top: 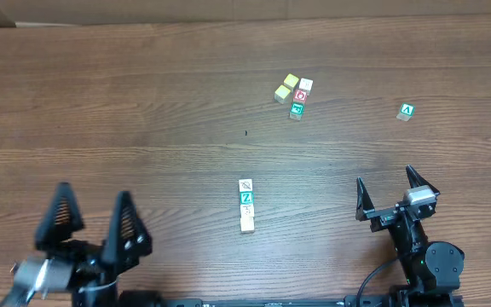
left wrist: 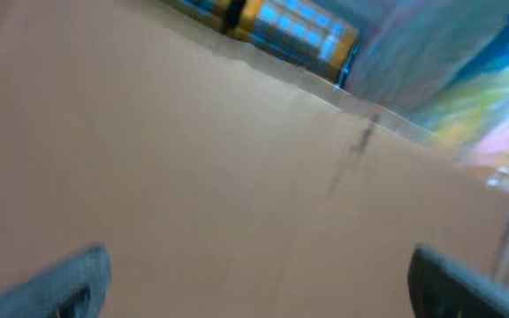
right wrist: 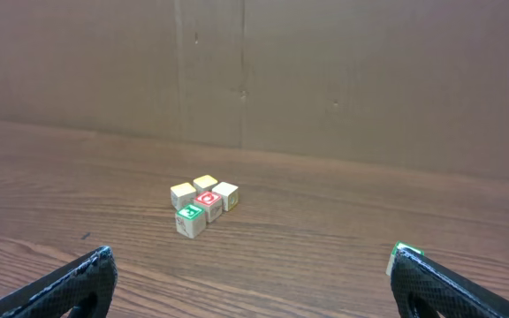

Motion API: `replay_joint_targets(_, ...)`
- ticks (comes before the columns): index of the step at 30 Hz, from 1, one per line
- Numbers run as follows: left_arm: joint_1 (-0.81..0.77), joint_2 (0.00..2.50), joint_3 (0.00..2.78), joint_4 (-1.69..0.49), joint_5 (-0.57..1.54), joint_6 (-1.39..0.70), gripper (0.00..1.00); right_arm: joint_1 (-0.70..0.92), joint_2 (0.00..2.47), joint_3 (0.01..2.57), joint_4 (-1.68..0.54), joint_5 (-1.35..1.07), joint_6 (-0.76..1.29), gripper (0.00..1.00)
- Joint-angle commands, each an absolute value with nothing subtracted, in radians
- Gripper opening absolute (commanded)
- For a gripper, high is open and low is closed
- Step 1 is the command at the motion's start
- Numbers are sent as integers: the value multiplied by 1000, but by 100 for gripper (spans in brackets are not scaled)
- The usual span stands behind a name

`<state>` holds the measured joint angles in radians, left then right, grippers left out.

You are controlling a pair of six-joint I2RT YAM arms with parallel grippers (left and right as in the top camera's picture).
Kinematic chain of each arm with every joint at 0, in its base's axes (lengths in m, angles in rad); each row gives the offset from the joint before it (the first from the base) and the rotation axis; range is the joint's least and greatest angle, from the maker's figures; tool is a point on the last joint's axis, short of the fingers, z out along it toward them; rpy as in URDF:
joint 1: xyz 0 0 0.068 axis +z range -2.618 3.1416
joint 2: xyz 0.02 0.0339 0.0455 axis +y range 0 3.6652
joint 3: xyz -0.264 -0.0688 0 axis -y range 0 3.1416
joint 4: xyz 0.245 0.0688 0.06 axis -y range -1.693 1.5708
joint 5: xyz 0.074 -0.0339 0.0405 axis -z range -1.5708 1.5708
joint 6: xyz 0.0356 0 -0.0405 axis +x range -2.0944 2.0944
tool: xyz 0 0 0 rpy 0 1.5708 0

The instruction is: Flip 3 blocks

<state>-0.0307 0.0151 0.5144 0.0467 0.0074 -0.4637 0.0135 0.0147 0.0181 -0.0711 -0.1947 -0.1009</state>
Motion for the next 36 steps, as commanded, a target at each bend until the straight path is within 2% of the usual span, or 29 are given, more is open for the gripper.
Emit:
replay_joint_targets(1, -24, 4, 421, 283, -48, -451, 100, 11, 3, 8, -66, -196, -102, 100)
replay_joint_targets(6, -24, 4, 303, 489, -119, -452, 100, 11, 3, 8, -65, -196, -102, 100)
replay_joint_targets(20, -24, 4, 4, 497, -131, -487, 100, 11, 3, 8, -66, -196, -102, 100)
replay_joint_targets(24, -19, 4, 5, 337, -132, -486, 100, 11, 3, 8, -66, -196, -102, 100)
replay_joint_targets(31, -18, 3, 5, -73, -186, -463, 100, 11, 3, 8, -65, -196, -102, 100)
replay_joint_targets(36, -18, 3, 5, -64, -119, -281, 100, 11, 3, 8, -66, -196, -102, 100)
